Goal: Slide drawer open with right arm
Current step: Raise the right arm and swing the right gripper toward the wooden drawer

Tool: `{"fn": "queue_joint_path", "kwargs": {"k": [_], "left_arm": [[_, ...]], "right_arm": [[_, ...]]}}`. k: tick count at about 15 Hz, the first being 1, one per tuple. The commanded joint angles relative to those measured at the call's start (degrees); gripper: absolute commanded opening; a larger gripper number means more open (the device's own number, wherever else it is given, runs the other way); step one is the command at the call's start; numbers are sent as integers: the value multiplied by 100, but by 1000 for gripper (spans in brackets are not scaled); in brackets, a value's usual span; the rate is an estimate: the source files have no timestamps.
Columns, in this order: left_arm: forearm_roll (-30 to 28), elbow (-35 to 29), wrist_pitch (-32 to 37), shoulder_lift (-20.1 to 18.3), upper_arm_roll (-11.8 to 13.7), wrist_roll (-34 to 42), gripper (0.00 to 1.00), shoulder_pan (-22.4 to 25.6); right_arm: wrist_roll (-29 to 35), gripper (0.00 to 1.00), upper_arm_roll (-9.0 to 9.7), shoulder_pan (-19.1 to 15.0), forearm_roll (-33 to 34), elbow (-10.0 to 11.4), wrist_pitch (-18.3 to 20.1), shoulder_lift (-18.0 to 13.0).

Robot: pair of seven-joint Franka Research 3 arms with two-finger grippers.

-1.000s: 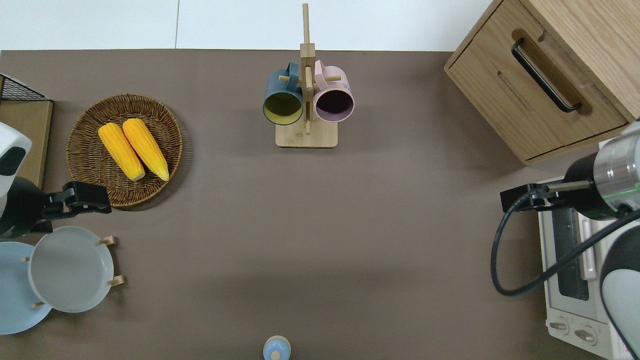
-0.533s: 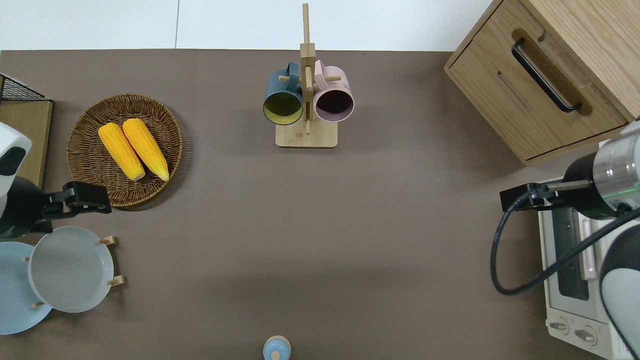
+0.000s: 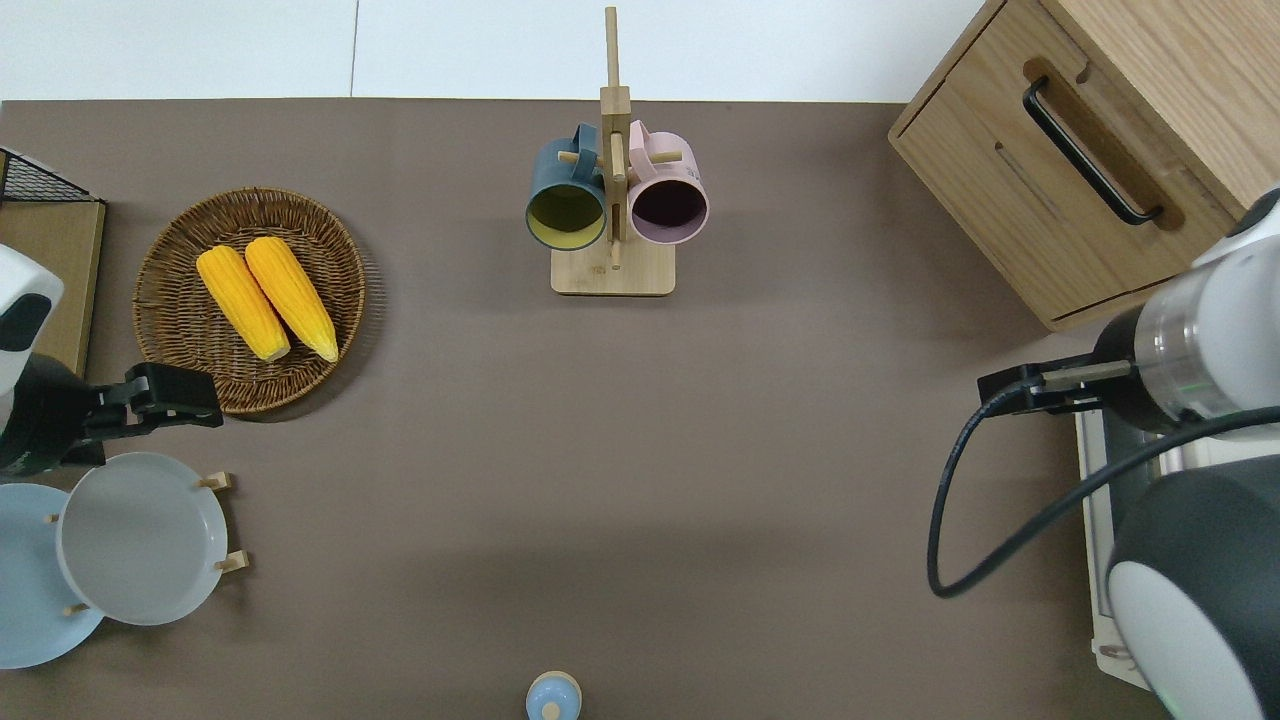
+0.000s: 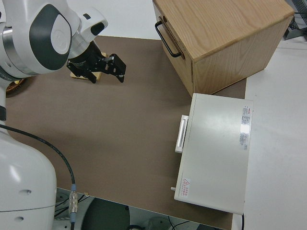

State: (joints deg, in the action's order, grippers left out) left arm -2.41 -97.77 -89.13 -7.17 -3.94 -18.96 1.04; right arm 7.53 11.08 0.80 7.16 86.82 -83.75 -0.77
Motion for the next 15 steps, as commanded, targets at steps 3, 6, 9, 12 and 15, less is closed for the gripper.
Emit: {"fn": "queue_joint_path", "kwargs": {"k": [3,6,9,12,15], "left_arm": [[-5,21,89,-48,25,51,993,-7],[-5,21,89,-48,25,51,993,-7],[-5,21,89,-48,25,51,993,-7],[-5,21,89,-48,25,51,993,-7],[-5,21,89,-48,25,51,993,-7]], "right_arm": [[161,987,140,262,662,238,-256,6],[179,987,148,438,1119,475,-344,-11],[179,987,350,500,1629,642,-379,-11],[188,985,447,526,1928,731,-484,-3],[188,985,605,526,2359,801,-502,33]]}}
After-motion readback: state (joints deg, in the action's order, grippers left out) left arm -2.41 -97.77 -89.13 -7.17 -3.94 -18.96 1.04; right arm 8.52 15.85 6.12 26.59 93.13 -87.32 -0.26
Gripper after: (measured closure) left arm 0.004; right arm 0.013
